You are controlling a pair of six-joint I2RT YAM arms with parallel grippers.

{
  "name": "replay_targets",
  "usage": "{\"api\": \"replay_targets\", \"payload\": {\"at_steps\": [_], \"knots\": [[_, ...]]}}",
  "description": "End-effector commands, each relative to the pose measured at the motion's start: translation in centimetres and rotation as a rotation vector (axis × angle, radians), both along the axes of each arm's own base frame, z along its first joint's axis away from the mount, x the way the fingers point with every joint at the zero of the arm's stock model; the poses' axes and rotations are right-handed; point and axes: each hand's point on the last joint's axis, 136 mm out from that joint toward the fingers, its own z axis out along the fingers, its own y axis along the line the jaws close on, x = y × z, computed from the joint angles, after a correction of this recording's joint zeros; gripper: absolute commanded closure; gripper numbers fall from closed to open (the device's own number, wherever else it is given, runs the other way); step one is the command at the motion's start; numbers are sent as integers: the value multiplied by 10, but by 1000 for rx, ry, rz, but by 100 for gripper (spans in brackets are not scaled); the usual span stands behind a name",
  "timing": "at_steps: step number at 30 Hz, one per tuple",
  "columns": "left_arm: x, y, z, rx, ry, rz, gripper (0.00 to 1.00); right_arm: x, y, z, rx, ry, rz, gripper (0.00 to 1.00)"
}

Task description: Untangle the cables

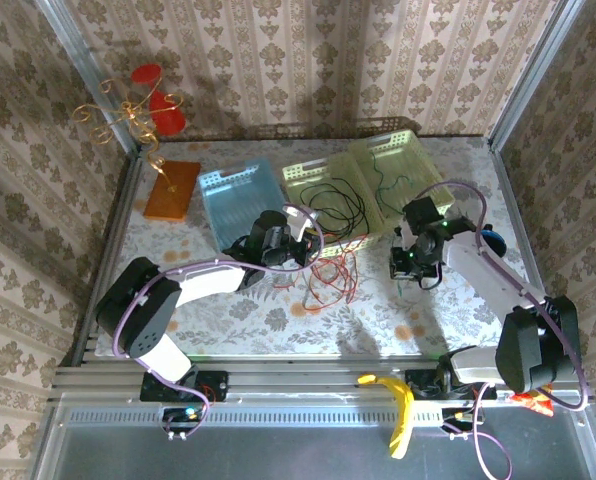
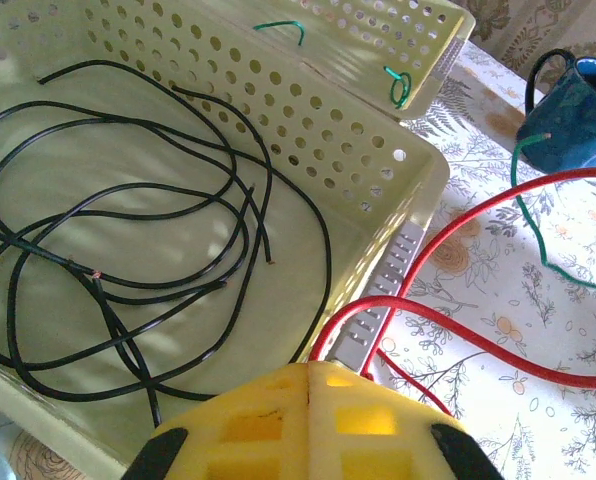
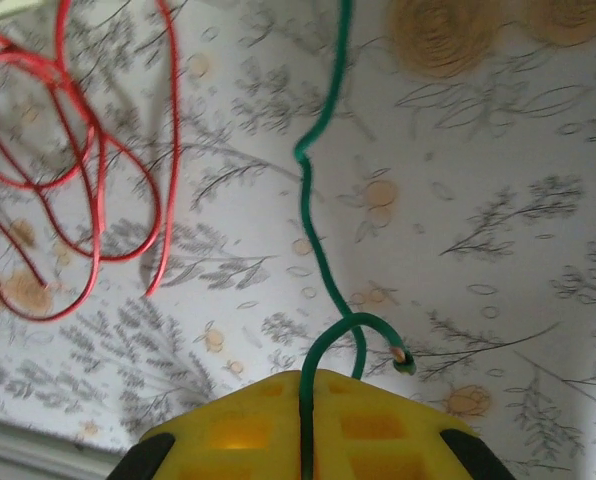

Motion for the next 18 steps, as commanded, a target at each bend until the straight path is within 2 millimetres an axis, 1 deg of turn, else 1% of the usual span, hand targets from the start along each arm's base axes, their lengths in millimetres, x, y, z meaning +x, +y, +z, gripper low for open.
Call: {"api": "replay_targets", "payload": {"at_steps": [1,2,4,6,10,11,12,13,15,17,18], "knots": [[-5,5,4,30,-25,-1,100,27,-20,24,-36,-127,-115,88],[-8,5,0,48,-24,-6,100,40,-23,33,-44,-165,-133,88],[-15,2,-7,87,-25,-18,100,71,-32,52,-79,-240,-170,88],[-21,-1,-9,102,-27,-27,100,102,-35,57,-108,-273,-193,88],[-26,-6,-11,103,-19,-21,100,168,-45,59,-134,-328,-255,87],[-26,-6,-10,99,-18,-18,100,181,-49,57,-148,-332,-276,86],[-26,-7,-9,95,-18,-15,100,196,-54,55,-163,-336,-295,84],[-26,-7,-8,91,-18,-12,100,209,-56,55,-166,-340,-304,80],[-26,-8,-4,85,-22,-12,100,226,-56,58,-172,-359,-308,65],[-26,-9,1,82,-25,-17,100,231,-51,69,-165,-389,-297,61],[-27,-10,5,79,-28,-22,100,229,-49,75,-168,-410,-292,60]]}}
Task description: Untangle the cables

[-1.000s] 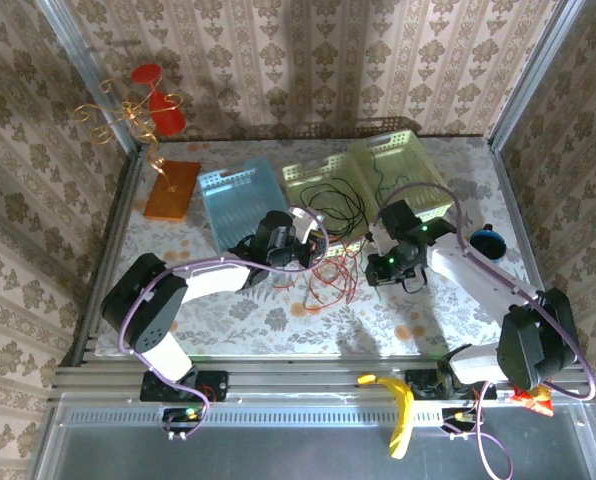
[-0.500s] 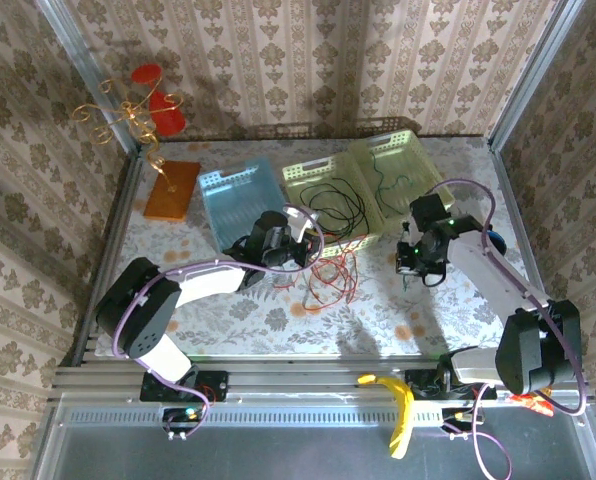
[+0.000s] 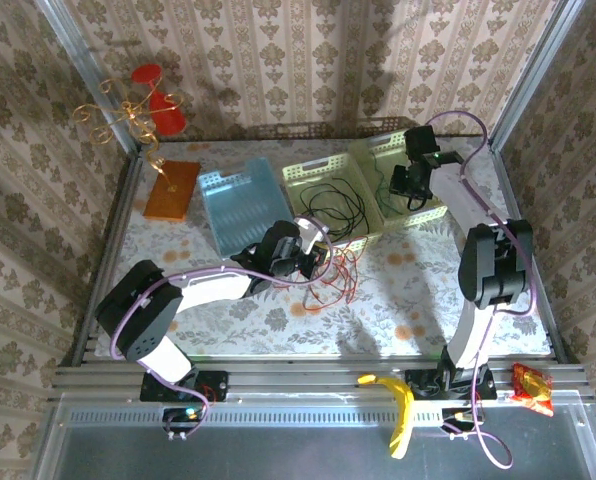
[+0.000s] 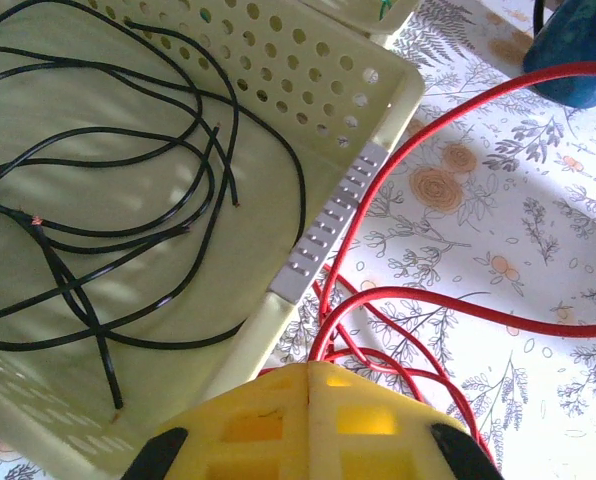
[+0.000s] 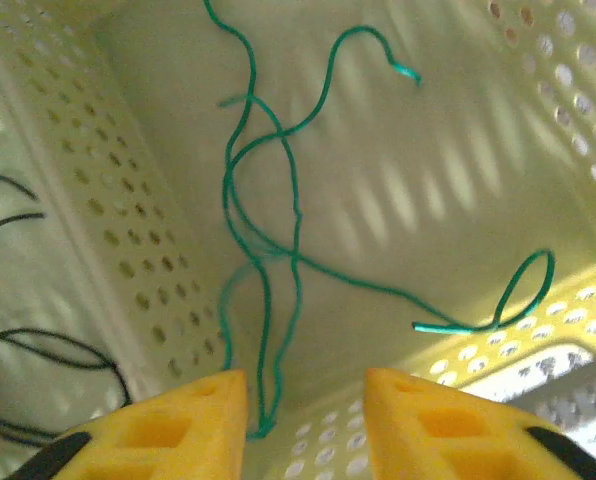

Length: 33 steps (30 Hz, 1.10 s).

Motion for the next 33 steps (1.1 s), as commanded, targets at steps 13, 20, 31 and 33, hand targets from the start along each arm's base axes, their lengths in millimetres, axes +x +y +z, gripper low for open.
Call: {"api": "replay_targets", "payload": {"at_steps": [13,20,31,33], "knots": [[-4,-14,123,-164,-141,-72,100,-108,0,37,-38,-205,2,58],[-17,-23,211,-301,-246,-148,100,-147,-18,21,-81,-216,-45,58],[-26,-21,243,-252,-343,-152,100,-145,27,23,73,-220,157,57],[-18,-19,213,-184,-291,-128,100,-152,41,11,94,-166,198,56]]}}
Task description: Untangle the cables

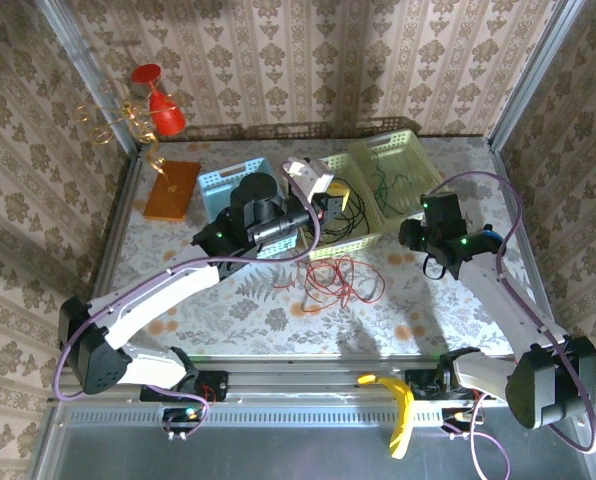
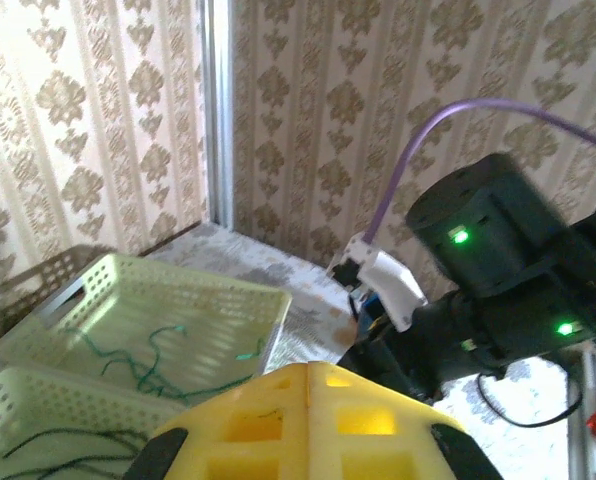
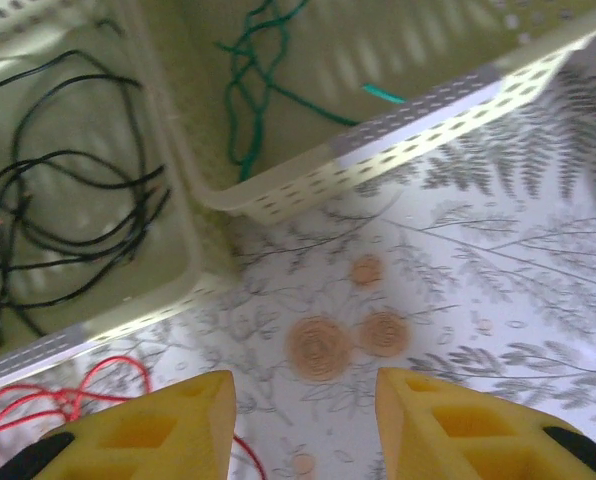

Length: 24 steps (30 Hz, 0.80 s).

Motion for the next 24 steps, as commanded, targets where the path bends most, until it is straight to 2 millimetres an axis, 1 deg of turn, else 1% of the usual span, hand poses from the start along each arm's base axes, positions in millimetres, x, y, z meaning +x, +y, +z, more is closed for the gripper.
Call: {"api": "replay_targets", "payload": {"at_steps": [1,3,5,6,7,9,12,13,16,19,22,23,24], "knots": [[14,6,-61,165,82,65,100,-9,35,-15,57,69,129,55],[20,7,-93,222,146,103,100,-20,45,-37,36,135,155,54],[26,9,-118,253,202,154,100,-31,50,-58,14,216,154,54],[27,9,-128,262,220,169,100,-35,52,-67,9,249,150,53],[27,9,-135,272,224,179,100,-45,52,-79,-9,307,149,54],[26,9,-151,310,221,195,100,-56,53,-95,-40,365,150,54],[26,10,-175,384,231,215,100,-69,47,-114,-120,441,150,54],[25,10,-182,408,231,214,100,-74,47,-124,-137,482,154,54],[20,7,-194,472,206,199,100,-85,48,-143,-138,564,159,54],[18,3,-199,509,187,191,100,-83,52,-148,-155,590,174,56],[18,2,-200,511,185,186,100,-84,53,-154,-187,622,180,58],[18,2,-200,512,185,185,100,-84,53,-155,-204,627,179,61],[18,2,-200,509,184,187,100,-83,53,-154,-219,628,180,66]]}}
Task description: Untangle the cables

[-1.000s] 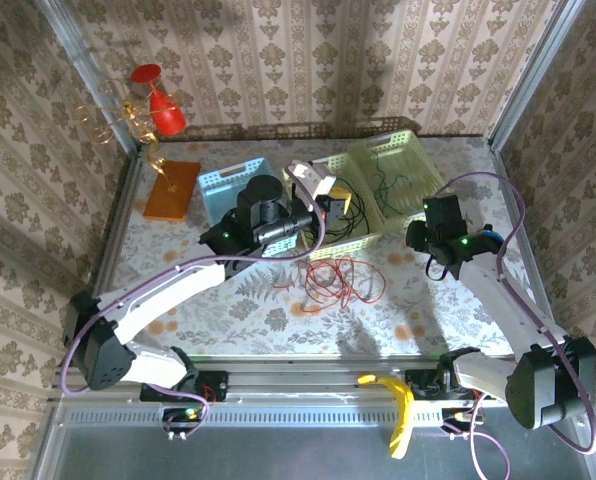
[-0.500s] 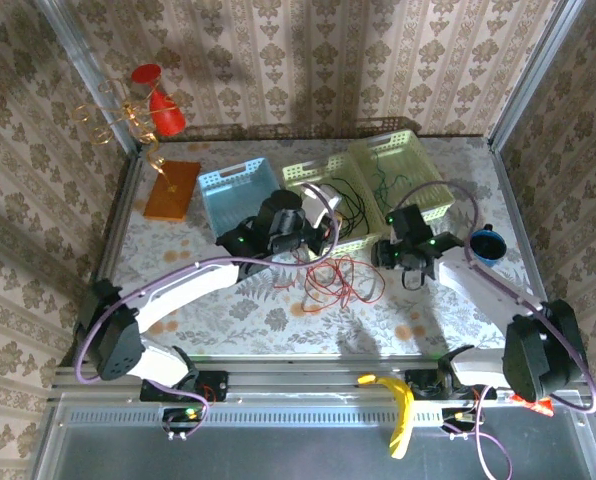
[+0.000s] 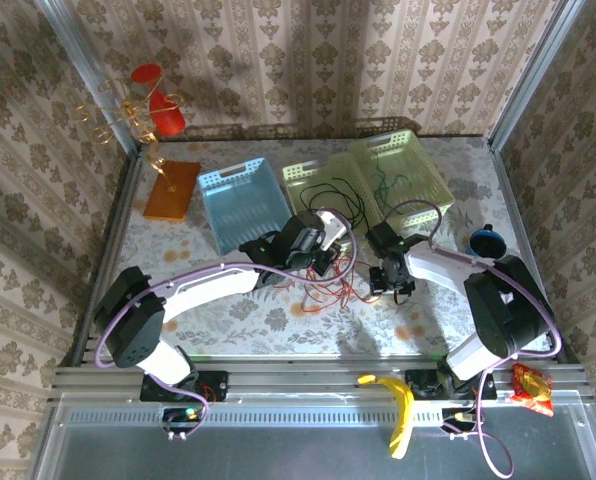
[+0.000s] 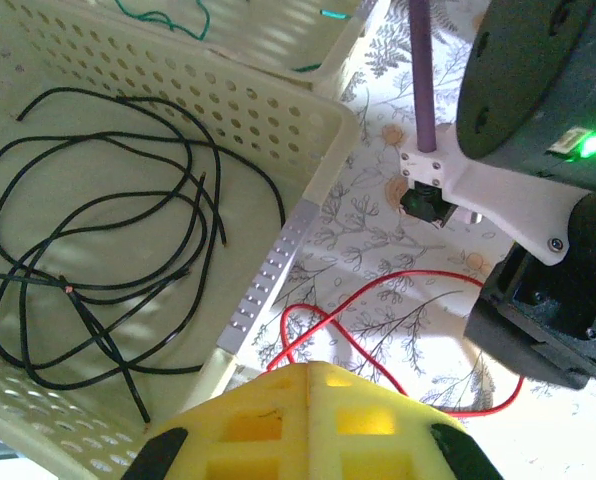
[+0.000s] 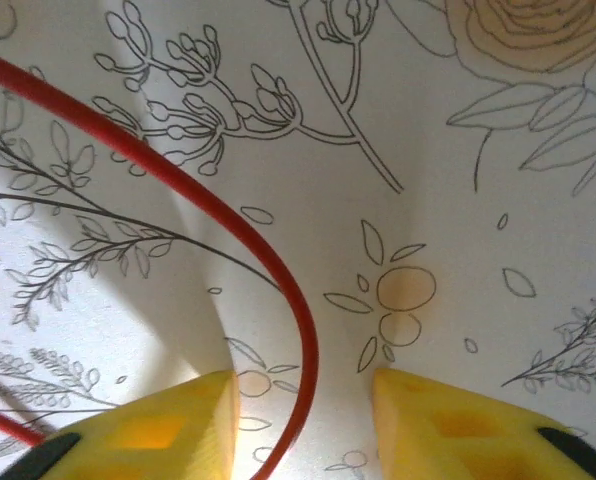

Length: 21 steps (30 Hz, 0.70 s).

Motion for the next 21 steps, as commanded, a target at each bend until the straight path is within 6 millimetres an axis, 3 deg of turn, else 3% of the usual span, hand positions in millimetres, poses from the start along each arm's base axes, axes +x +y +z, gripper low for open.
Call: {"api": "replay_targets", "payload": {"at_steps": [1,3,4,7,8,12,15,21], "knots": [[5,1,8,15,-38,2,100,-8,-3,-6,-64,47,2,74],[3,2,8,10,-40,1,100,-6,-7,-3,-88,26,-10,94],[2,3,7,8,-39,1,100,-5,-9,0,-92,10,-16,99],[-3,3,8,-11,-29,-24,100,5,-9,26,-64,-106,-27,100],[-7,1,9,-23,-25,-47,94,10,-7,39,-38,-160,-27,100],[-17,-8,19,-79,-15,-115,54,30,7,107,93,-391,10,100],[-14,-9,27,-103,-35,-110,36,40,15,164,178,-559,35,100],[3,6,31,-137,-52,-15,26,47,17,272,280,-836,60,100]]}}
